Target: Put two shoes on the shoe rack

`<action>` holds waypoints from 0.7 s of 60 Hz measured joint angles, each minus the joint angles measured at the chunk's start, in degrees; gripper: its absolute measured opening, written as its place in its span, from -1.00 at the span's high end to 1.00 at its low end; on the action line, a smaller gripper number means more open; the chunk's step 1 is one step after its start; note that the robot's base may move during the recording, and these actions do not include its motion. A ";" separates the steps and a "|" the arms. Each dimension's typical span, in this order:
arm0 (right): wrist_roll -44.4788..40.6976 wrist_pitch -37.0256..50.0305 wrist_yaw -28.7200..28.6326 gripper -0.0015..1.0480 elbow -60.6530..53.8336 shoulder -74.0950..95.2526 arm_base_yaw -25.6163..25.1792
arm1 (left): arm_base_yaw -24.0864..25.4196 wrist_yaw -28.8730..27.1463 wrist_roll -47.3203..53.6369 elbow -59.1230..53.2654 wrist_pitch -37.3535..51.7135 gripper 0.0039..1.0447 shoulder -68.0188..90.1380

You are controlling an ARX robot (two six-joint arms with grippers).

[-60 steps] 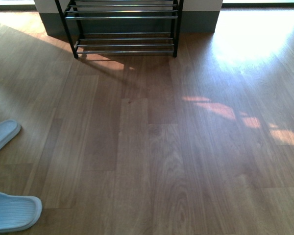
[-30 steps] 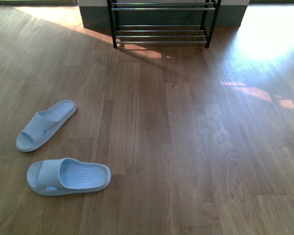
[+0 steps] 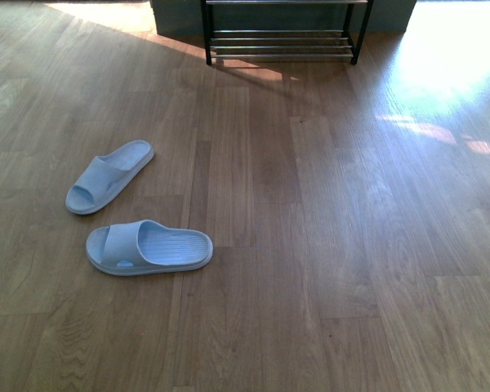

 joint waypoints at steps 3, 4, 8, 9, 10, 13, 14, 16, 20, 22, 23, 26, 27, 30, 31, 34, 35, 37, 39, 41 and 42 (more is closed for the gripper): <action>0.00 0.00 0.00 -0.82 0.00 0.00 0.00 | 0.00 0.00 0.00 0.00 0.00 -0.83 0.00; 0.00 0.00 0.00 -0.82 0.00 0.00 0.00 | 0.00 0.00 0.00 0.00 0.00 -0.83 0.00; 0.00 0.00 0.04 -0.82 0.00 0.00 0.00 | 0.00 0.02 0.00 0.00 0.00 -0.83 0.00; 0.00 0.00 0.02 -0.82 0.00 0.00 0.00 | 0.00 0.00 0.00 0.00 0.00 -0.83 0.00; 0.00 0.00 0.04 -0.82 0.00 0.00 0.00 | 0.00 0.02 0.00 0.00 0.00 -0.83 0.00; 0.00 0.00 0.17 -0.82 0.00 0.00 0.00 | 0.00 0.11 0.00 0.00 0.00 -0.83 0.00; 0.00 0.00 0.22 -0.82 0.00 0.00 0.00 | 0.00 0.15 0.02 0.00 0.00 -0.83 0.00; 0.00 0.00 0.22 -0.82 0.00 0.00 0.00 | 0.00 0.13 0.00 0.00 0.02 -0.83 0.00; 0.00 0.00 0.11 -0.82 0.00 0.00 0.00 | 0.00 0.07 0.00 0.00 0.00 -0.83 0.00; 0.00 0.00 0.13 -0.82 0.00 0.00 0.00 | 0.00 0.02 0.00 0.00 0.02 -0.83 0.00; 0.00 0.00 0.13 -0.82 0.00 0.00 0.00 | 0.00 0.04 0.00 0.00 0.02 -0.83 0.00; 0.00 0.00 0.13 -0.82 0.00 0.00 0.00 | 0.00 0.09 0.00 0.00 0.00 -0.83 0.00; 0.00 0.00 0.13 -0.82 0.00 0.00 0.00 | 0.00 0.09 0.00 0.00 0.02 -0.83 0.00; 0.00 0.00 0.13 -0.82 0.00 0.00 0.00 | 0.00 0.09 0.00 0.00 0.00 -0.83 0.00; 0.00 0.00 0.13 -0.82 0.00 0.00 0.00 | 0.00 0.09 0.00 0.00 0.00 -0.83 0.00; 0.00 0.00 0.13 -0.82 0.00 0.00 0.00 | 0.00 0.09 0.00 0.00 0.02 -0.83 0.00; 0.00 0.00 0.15 -0.82 0.00 0.00 0.00 | 0.00 0.09 0.00 0.00 0.02 -0.83 0.00; 0.00 0.00 0.15 -0.82 0.00 0.00 0.00 | 0.00 0.09 0.00 0.00 0.00 -0.83 0.00; 0.00 0.00 0.15 -0.82 0.00 0.00 0.00 | 0.00 0.09 0.00 0.00 0.00 -0.83 0.00; 0.00 0.00 0.15 -0.82 0.00 0.00 0.00 | 0.00 0.09 0.00 0.00 0.00 -0.83 0.00; 0.00 0.00 0.13 -0.82 0.00 0.00 0.00 | 0.00 0.07 0.00 0.00 0.00 -0.83 0.00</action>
